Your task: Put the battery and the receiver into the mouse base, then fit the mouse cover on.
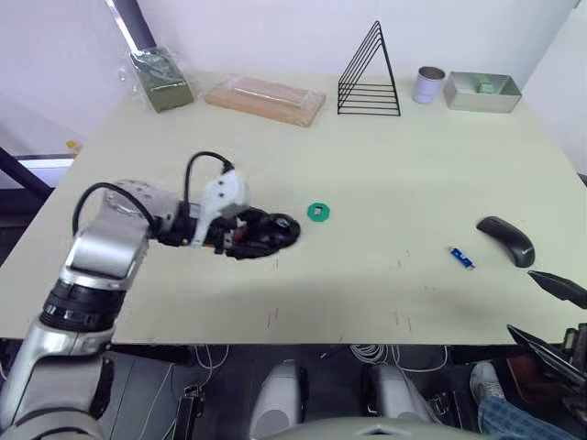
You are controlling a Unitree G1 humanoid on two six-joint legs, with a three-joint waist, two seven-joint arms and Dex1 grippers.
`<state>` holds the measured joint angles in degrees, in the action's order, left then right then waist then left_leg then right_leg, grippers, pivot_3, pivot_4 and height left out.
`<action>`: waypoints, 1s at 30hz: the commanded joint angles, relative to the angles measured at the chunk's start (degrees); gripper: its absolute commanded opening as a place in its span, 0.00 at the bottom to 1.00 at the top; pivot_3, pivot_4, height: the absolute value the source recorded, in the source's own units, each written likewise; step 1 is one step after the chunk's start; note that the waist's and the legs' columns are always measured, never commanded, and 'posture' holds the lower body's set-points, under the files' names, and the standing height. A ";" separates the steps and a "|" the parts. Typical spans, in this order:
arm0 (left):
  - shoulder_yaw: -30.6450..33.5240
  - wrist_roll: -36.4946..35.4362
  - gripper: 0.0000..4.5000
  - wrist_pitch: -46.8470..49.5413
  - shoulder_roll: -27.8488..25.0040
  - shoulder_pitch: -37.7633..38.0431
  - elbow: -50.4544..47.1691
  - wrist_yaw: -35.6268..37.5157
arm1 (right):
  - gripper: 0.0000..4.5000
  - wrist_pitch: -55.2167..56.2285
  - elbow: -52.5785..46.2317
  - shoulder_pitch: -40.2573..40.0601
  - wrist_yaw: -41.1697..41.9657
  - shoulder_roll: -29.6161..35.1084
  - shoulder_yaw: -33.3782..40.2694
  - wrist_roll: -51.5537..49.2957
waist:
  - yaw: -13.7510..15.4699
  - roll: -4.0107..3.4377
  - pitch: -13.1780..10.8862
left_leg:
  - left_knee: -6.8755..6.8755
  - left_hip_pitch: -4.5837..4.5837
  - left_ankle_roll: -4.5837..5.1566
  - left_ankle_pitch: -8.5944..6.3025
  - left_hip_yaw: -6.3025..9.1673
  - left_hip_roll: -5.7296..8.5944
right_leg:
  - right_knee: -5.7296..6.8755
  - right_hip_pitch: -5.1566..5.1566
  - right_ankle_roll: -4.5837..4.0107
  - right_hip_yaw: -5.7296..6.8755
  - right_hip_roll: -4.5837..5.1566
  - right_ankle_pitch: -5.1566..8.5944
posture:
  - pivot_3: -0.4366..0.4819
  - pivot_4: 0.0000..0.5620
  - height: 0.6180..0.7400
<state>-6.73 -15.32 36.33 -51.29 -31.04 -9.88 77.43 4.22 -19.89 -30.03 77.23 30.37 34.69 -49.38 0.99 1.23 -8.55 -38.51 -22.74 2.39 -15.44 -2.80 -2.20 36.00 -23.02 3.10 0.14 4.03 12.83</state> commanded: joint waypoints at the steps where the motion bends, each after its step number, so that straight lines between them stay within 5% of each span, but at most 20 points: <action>1: -6.69 -0.41 0.65 7.68 0.97 -2.34 -12.05 -2.66 | 1.00 0.64 0.00 -2.20 1.82 1.50 2.79 0.47 | 0.06 -0.02 0.01 | 0.00 0.02 0.00 0.00 0.00 0.01 | 0.00 0.00 0.00 0.00 -0.01 0.00 | 0.48 0.27 1.00; 15: -27.01 7.35 0.65 17.62 11.03 -12.73 -14.90 -14.10 | 1.00 -0.88 0.92 -5.32 3.28 4.01 7.17 -0.09 | 0.13 -0.05 0.01 | -0.08 0.01 0.02 0.00 0.06 0.06 | -0.01 0.07 0.02 -0.02 -0.09 0.02 | 0.48 0.27 1.00; 30: -36.85 11.43 0.65 19.21 22.01 -20.07 -5.70 -18.58 | 1.00 -1.07 1.48 -5.66 3.61 4.48 7.02 1.07 | -0.02 -0.08 0.02 | -0.10 0.01 0.02 0.00 0.13 0.07 | -0.03 0.09 0.02 -0.03 -0.09 0.02 | 0.48 0.27 1.00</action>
<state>-43.48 -4.99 56.40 -29.94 -49.72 -15.75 59.47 2.70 -18.01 -35.27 80.69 34.51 39.52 -48.02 0.97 1.15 -8.53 -38.61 -22.73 2.41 -15.44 -2.66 -2.13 35.97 -22.93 3.12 0.11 3.93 12.85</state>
